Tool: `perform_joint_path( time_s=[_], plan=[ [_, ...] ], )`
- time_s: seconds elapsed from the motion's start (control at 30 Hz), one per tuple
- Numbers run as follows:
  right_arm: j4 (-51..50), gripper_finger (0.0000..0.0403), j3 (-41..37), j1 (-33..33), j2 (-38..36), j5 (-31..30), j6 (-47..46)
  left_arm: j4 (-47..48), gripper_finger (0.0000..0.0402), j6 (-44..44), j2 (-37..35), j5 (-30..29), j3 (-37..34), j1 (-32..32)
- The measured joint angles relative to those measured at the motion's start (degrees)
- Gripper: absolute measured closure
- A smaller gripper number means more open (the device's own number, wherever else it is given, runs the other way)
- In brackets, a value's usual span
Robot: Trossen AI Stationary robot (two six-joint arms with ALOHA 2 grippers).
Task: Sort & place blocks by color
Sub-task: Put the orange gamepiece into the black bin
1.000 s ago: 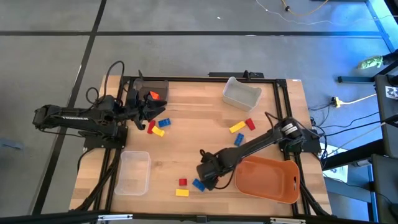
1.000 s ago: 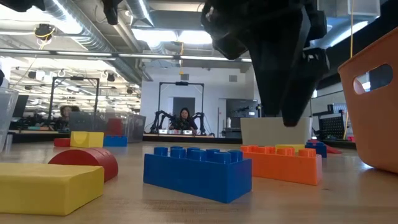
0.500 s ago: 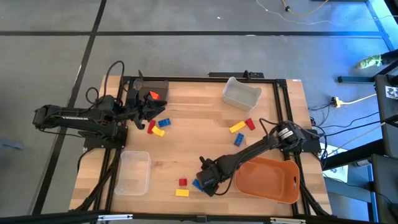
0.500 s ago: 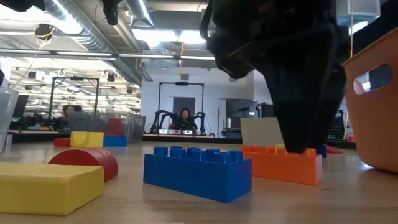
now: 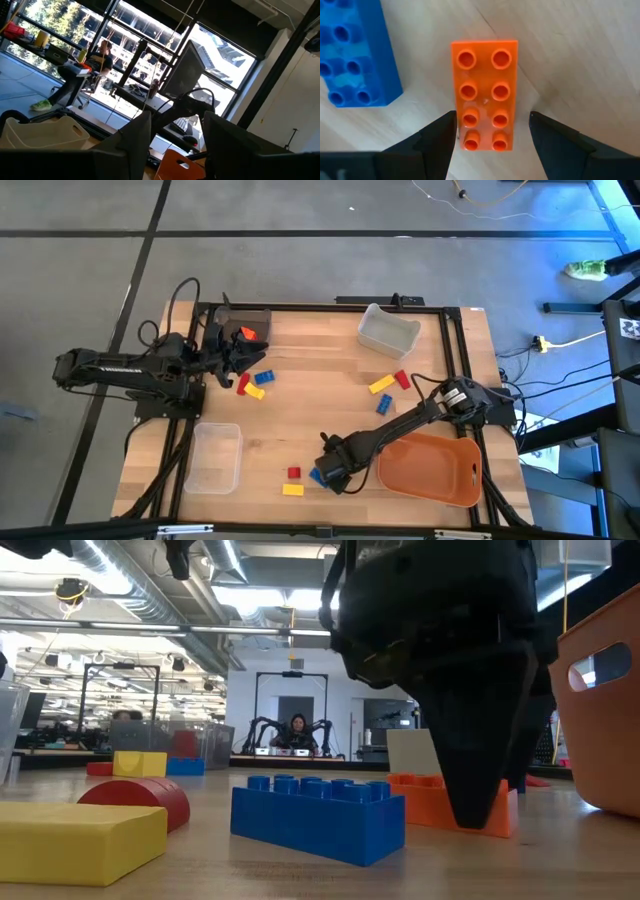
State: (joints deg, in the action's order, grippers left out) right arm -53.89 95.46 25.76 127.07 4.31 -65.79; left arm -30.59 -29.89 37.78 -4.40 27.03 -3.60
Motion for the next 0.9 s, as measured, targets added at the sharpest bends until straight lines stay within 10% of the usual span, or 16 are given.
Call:
perform_joint_path(
  time_s=[0.3,0.67,0.9],
  plan=[
    [-1.6,0.0264,0.0,0.0,-0.1,-0.3,5.2,0.0,0.0227,0.0,0.0,0.0,0.0,0.0],
    [-12.5,0.0262,-1.2,-3.4,-8.3,-13.3,20.2,-0.5,0.0227,0.0,-0.1,-0.5,0.0,0.0],
    [-0.6,0.0262,-18.8,-10.1,-26.6,-17.4,28.6,-0.3,0.0227,4.7,0.1,2.9,0.0,0.0]
  ],
)
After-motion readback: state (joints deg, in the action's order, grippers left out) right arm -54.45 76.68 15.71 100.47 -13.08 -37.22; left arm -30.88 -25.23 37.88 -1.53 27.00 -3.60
